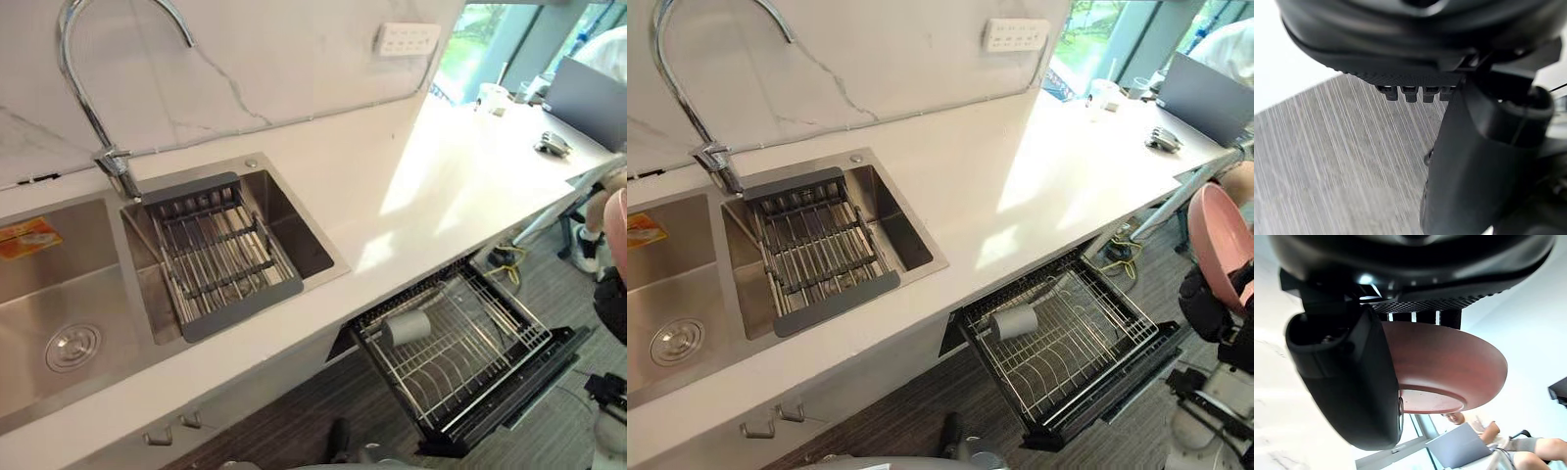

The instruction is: Walk over to the sink, pick up the cup, carry it to the dishwasher, place the cup inside the dishwasher, then close the dishwasher door

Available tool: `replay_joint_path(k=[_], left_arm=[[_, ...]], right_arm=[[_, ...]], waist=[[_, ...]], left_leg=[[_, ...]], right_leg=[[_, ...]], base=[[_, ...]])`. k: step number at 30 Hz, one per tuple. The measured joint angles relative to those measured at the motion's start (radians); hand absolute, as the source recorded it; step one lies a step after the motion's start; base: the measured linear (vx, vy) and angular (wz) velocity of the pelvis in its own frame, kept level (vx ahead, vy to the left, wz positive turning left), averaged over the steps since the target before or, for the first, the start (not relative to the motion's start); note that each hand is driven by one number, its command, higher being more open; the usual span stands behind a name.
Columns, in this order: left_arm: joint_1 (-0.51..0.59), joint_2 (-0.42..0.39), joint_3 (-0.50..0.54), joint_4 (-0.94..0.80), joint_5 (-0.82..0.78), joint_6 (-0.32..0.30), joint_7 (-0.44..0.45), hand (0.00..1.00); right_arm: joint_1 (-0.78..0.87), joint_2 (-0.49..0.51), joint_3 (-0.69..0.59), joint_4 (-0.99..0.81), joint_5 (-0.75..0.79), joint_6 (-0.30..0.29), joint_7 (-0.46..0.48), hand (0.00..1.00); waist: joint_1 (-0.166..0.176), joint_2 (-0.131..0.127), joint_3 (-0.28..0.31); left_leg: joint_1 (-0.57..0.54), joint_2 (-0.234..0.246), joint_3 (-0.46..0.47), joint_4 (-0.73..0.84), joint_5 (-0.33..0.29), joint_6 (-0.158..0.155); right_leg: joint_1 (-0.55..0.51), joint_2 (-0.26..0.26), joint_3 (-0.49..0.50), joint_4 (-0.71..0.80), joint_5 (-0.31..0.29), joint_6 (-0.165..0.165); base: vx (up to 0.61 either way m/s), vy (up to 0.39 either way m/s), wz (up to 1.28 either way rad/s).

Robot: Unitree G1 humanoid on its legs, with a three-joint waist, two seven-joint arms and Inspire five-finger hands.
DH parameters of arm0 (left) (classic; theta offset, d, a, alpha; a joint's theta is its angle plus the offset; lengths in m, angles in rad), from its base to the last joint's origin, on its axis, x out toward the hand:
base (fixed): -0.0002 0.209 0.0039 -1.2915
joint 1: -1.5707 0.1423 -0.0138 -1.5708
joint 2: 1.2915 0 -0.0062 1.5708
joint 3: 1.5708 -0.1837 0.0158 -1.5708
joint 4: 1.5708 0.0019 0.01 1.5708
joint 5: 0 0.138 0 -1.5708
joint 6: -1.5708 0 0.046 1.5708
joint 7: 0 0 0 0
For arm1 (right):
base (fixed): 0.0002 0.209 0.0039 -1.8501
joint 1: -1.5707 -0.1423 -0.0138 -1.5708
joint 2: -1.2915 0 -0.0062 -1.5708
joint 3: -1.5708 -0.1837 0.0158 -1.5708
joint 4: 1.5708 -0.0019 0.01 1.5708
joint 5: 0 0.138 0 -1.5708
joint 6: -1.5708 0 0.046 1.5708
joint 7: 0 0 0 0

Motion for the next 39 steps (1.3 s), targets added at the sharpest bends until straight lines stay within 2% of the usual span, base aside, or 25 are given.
replay_joint_path(k=[5,12,17,22,26,30,34,37,39], left_arm=[[0.002,-0.029,0.039,0.002,-0.036,0.015,0.016,1.00],[-0.001,-0.037,0.057,0.002,-0.061,0.016,0.015,1.00],[-0.018,-0.033,0.056,0.001,-0.095,0.001,-0.015,1.00],[-0.052,-0.033,0.039,0.000,-0.094,0.001,-0.028,1.00],[-0.073,-0.030,0.018,0.000,-0.093,0.001,-0.040,1.00],[-0.109,-0.022,0.008,0.000,-0.093,0.001,-0.055,1.00],[-0.159,-0.025,-0.002,0.006,-0.094,-0.005,-0.077,1.00],[-0.184,-0.021,-0.002,0.012,-0.100,-0.007,-0.090,1.00],[-0.191,-0.018,-0.002,0.015,-0.116,-0.007,-0.095,1.00]], right_arm=[[0.053,0.089,0.007,0.034,-0.006,0.007,-0.001,0.00],[0.068,0.135,0.091,0.158,0.007,0.032,0.003,0.00],[0.045,0.164,0.170,0.268,0.026,0.044,0.014,0.00],[-0.020,0.175,0.247,0.417,0.097,0.092,0.015,0.00],[-0.074,0.174,0.292,0.466,0.120,0.123,0.014,0.00],[-0.150,0.136,0.304,0.531,0.146,0.163,0.010,0.00],[-0.275,0.029,0.319,0.651,0.174,0.225,0.003,0.00],[-0.333,-0.024,0.320,0.706,0.174,0.277,-0.010,0.00],[-0.335,-0.047,0.322,0.713,0.174,0.287,-0.016,0.00]], waist=[[-0.005,0.018,0.008],[-0.007,0.029,0.028],[0.007,0.035,0.074],[0.031,0.059,0.115],[0.034,0.074,0.149],[0.048,0.093,0.193],[0.055,0.126,0.254],[0.056,0.132,0.280],[0.055,0.132,0.291]], left_leg=[[0.014,-0.003,-0.008,-0.001,0.002,-0.007],[0.003,-0.009,-0.048,-0.002,0.005,-0.008],[0.005,-0.020,-0.070,-0.006,0.006,0.002],[-0.001,-0.045,-0.092,-0.025,0.011,0.011],[-0.012,-0.061,-0.106,-0.037,0.014,0.018],[-0.046,-0.082,-0.113,-0.052,0.024,0.034],[-0.076,-0.132,-0.117,-0.098,0.052,0.064],[-0.102,-0.167,-0.126,-0.136,0.075,0.079],[-0.112,-0.183,-0.136,-0.152,0.085,0.085]], right_leg=[[0.024,-0.004,-0.034,-0.021,0.009,-0.004],[0.056,-0.004,-0.082,-0.053,0.024,0.007],[0.071,-0.012,-0.103,-0.050,0.025,0.007],[0.077,-0.028,-0.126,-0.048,0.032,0.012],[0.072,-0.040,-0.140,-0.046,0.033,0.017],[0.027,-0.063,-0.147,-0.015,0.030,0.021],[-0.041,-0.116,-0.150,0.058,0.015,0.028],[-0.091,-0.150,-0.153,0.101,0.007,0.031],[-0.109,-0.168,-0.160,0.122,0.000,0.034]], base=[[-0.01,0.069,0.02],[0.05,0.062,0.17],[0.06,0.090,0.14],[0.05,0.105,0.15],[0.02,0.108,0.12],[-0.02,0.127,0.10],[-0.03,0.133,0.10],[-0.04,0.115,0.13],[-0.03,0.075,0.18]])
